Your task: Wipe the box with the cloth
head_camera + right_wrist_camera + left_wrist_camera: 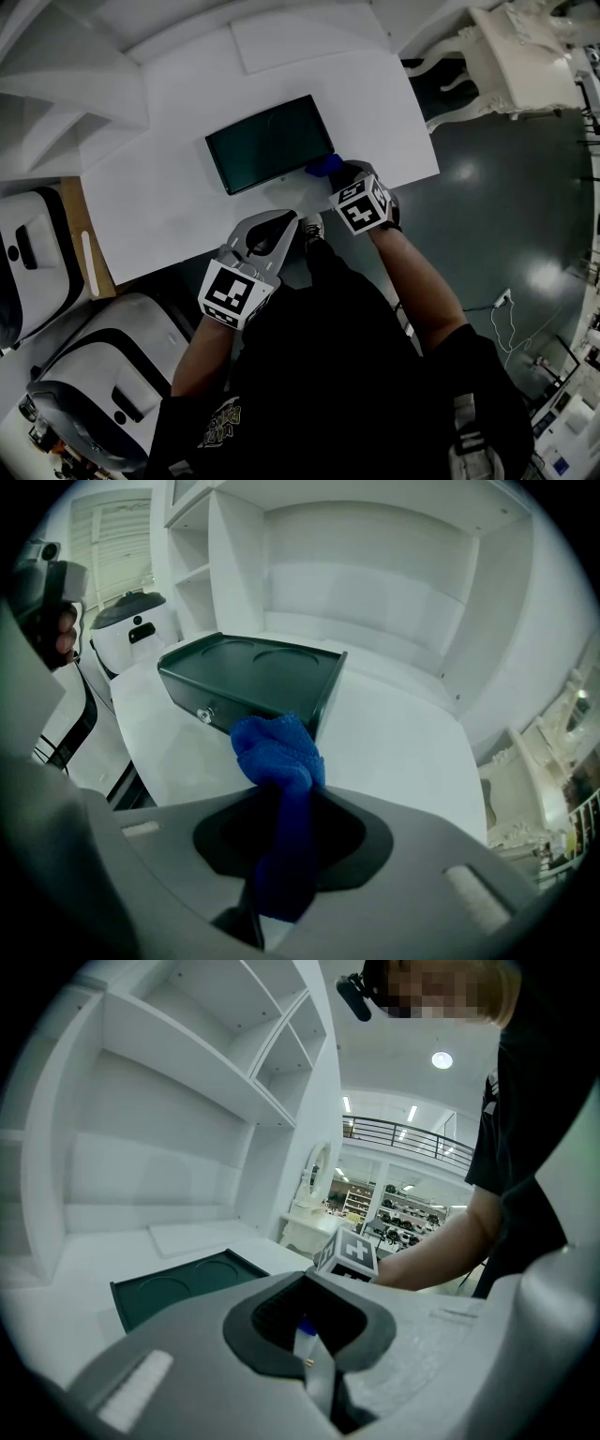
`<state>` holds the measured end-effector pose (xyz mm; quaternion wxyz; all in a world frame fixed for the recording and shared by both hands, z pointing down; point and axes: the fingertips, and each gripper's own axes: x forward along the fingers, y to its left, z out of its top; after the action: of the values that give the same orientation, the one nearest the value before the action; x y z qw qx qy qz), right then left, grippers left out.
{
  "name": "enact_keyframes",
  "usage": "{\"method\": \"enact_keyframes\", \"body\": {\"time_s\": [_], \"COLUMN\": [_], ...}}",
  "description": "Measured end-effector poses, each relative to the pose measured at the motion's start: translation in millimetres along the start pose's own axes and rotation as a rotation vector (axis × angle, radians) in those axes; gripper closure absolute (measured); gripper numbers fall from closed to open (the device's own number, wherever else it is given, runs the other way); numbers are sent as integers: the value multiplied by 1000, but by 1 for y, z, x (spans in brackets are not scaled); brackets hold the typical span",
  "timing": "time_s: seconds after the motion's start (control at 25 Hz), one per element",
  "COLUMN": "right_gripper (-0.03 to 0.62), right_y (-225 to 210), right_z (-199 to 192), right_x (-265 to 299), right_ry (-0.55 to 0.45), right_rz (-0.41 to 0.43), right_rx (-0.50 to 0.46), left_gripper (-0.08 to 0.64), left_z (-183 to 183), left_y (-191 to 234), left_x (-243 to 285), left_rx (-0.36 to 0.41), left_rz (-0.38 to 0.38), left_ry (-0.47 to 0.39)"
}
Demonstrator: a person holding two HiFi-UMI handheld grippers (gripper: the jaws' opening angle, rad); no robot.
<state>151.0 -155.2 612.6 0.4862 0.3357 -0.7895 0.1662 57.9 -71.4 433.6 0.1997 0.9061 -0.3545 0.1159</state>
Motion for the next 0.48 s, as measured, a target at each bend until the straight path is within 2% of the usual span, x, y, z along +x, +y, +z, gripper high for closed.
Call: {"method": "enact_keyframes", "body": {"time_s": [0.48], "right_gripper": [468], "right_y": [-5], "right_z": [-2], "right_x": [-4], "right_ry": [-2], "right_rz": [-26], "right_rx": [32], "left_gripper": [558], "left_z": [0], "left_y": [-1], "left_x": [-7], "left_rx": [9], "left_rz": [-2], "left_ry": [4]}}
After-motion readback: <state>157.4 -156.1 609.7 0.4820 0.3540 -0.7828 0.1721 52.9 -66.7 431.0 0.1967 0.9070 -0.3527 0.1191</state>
